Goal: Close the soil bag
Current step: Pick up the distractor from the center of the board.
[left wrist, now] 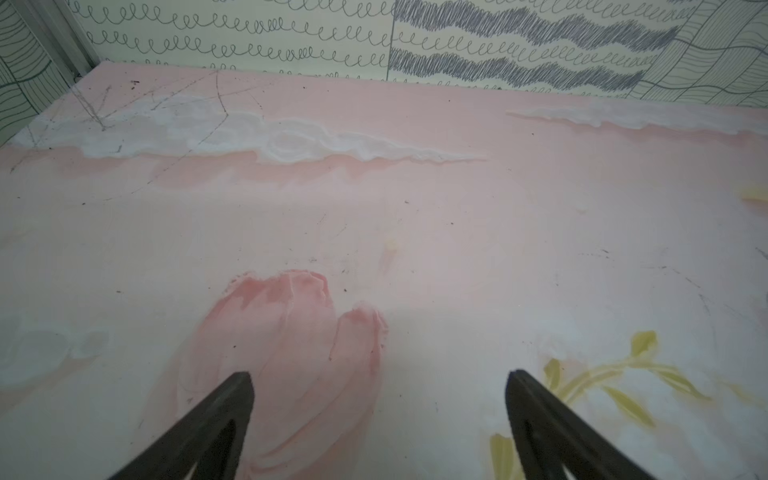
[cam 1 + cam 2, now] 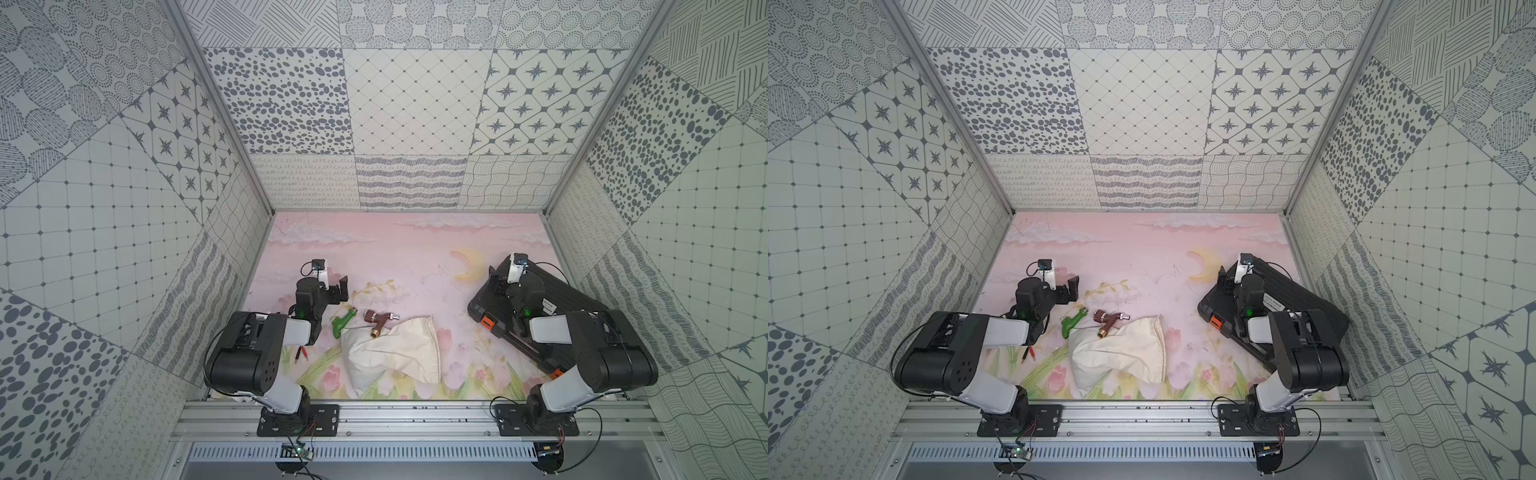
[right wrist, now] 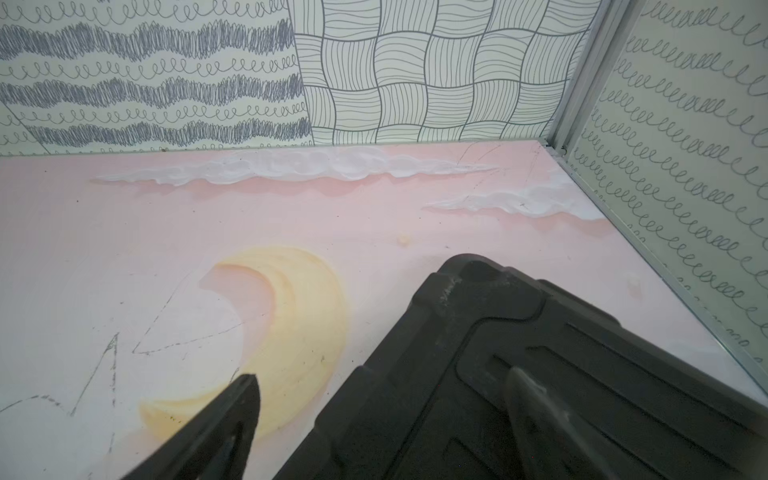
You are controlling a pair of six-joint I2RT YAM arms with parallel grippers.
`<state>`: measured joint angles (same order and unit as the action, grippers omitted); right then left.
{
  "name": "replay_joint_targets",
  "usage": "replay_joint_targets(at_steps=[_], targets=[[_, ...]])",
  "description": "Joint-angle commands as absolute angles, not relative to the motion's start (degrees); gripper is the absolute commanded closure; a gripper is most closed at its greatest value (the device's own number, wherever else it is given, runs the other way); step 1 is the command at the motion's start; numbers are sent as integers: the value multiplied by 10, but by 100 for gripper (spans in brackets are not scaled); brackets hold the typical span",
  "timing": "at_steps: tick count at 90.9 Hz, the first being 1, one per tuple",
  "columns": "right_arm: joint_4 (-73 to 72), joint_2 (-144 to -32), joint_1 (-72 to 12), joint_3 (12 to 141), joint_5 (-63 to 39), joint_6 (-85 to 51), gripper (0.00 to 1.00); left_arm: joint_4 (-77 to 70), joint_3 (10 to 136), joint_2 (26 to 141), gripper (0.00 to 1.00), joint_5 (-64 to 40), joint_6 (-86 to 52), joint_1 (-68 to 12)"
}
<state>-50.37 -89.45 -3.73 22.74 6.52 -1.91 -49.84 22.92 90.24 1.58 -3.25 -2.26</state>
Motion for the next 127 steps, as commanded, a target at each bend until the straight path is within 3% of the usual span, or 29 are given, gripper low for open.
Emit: replay_joint_targets(at_steps=[1, 53, 71, 90, 110, 127], targets=[[-512, -896, -35, 226, 61, -19, 3, -499, 232, 904, 1, 15, -25, -18], [-506, -882, -36, 226, 59, -16, 3, -470, 233, 870, 1, 10, -22, -19], [-287, -773, -51, 295, 119, -48, 3, -242, 293, 739, 1, 57, -56, -43], [-41, -716, -110, 415, 139, -118, 3, 52, 417, 687, 1, 127, -167, -133], [29, -720, -203, 469, 157, -122, 3, 337, 521, 705, 12, 116, -244, -246], [32, -742, -256, 485, 171, -116, 3, 485, 576, 746, 15, 98, -268, -347]])
